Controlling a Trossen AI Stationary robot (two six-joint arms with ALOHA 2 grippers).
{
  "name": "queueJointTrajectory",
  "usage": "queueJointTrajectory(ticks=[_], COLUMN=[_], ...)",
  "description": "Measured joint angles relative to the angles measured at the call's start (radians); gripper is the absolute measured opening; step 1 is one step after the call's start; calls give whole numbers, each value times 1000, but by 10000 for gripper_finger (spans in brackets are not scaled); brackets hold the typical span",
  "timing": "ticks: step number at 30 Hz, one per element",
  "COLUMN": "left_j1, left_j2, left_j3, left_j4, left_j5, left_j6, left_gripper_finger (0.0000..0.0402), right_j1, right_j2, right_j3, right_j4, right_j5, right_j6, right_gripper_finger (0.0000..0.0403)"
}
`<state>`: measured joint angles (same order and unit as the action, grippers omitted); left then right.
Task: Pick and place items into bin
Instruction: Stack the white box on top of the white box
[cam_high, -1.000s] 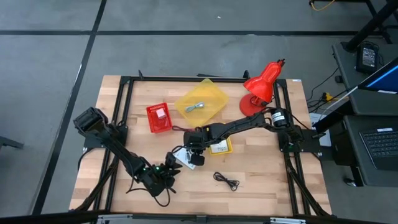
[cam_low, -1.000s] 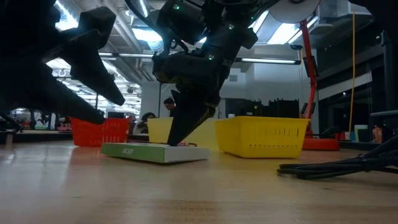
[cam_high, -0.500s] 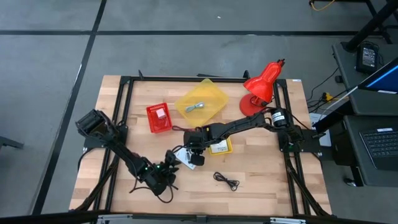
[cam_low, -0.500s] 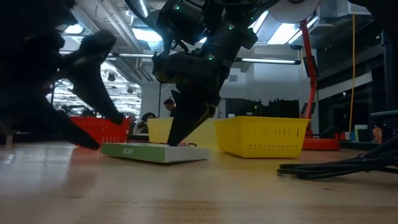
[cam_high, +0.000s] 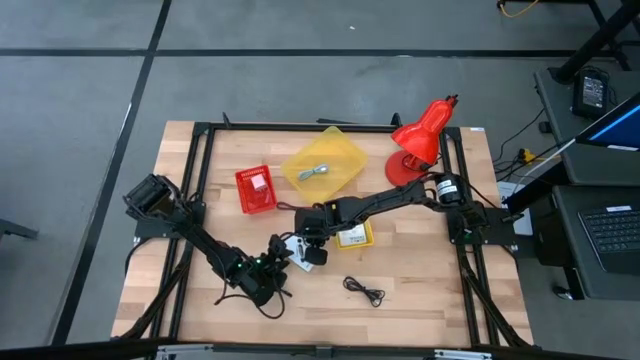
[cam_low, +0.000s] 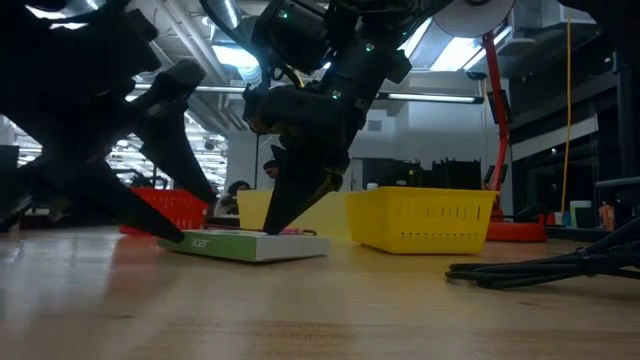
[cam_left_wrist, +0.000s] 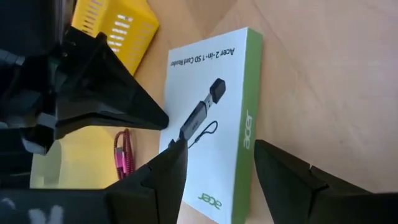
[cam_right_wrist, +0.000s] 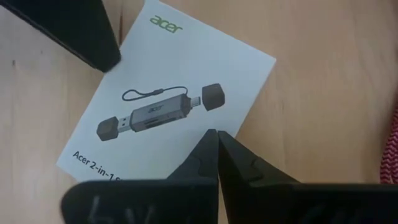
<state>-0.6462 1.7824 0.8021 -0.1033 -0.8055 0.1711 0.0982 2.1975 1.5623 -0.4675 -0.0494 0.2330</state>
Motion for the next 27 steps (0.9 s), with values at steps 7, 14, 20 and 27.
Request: queueJointTrajectory(ticks=[7, 14, 20, 27], left_j1=[38, 38, 49, 49], left_j2=[26, 56, 57, 61], left_j3=[3, 6, 5, 3], left_j4=[6, 6, 14, 76], left_j5=[60, 32, 35, -70], left_j6=[20, 34, 55, 160], left_gripper_finger=[182, 164, 132, 113], right_j1=[-4, -5, -7, -8], right_j2=[0, 0, 0, -1], right_j3=[0, 0, 0, 0], right_j4=[0, 0, 2, 0], right_j5=[-5, -6, -34, -30], right_j6=[0, -1, -1, 1], right_gripper_finger=[0, 0, 0, 0])
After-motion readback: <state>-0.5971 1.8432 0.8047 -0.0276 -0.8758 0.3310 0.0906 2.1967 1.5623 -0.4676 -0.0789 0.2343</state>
